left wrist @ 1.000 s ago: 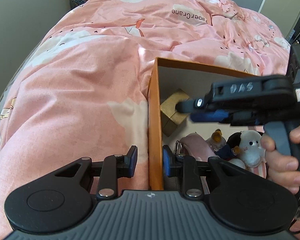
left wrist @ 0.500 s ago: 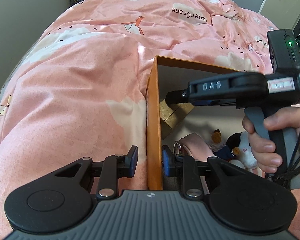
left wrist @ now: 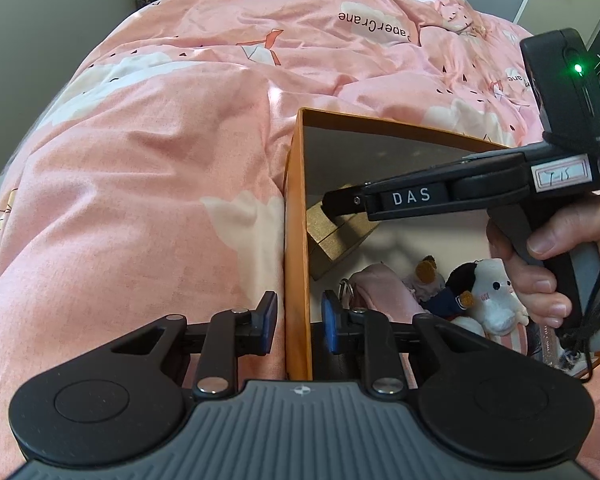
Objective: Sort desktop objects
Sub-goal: 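Push the tilted gold box down into place with the right tool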
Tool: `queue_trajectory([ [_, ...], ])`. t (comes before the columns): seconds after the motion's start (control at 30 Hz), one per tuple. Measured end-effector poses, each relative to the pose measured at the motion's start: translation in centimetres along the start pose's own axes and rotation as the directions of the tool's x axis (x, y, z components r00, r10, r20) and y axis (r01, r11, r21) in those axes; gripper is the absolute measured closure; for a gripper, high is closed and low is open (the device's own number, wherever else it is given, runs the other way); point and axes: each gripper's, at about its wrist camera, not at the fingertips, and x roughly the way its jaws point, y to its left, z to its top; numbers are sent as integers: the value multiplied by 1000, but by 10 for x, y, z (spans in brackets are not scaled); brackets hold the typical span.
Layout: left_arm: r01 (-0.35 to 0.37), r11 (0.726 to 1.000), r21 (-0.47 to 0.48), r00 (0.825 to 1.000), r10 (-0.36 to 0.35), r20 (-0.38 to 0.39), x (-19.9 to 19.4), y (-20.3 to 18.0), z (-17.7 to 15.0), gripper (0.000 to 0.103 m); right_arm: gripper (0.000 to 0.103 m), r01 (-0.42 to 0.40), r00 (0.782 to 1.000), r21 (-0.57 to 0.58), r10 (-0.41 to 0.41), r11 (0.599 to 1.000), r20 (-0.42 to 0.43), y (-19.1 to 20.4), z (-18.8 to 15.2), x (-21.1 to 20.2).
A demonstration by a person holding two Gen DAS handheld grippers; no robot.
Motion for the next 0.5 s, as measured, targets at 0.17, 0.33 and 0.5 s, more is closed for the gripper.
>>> queue_trajectory([
  [0.17,-4,1000,2,1000,4,-2,0,0,-1,76,71,-28,996,93,36,995,-84,-6,-6,-4],
  [0.33,-2,1000,7,1000,2,-6,1,-1,-2,76,73,-90,989,183,109,979,-96,-18,-17,-8],
  [0.5,-9,1000,-1,1000,9,-10,1,2,-4,76,73,-100,991,264,120,959,-62,-23,-20,-19],
])
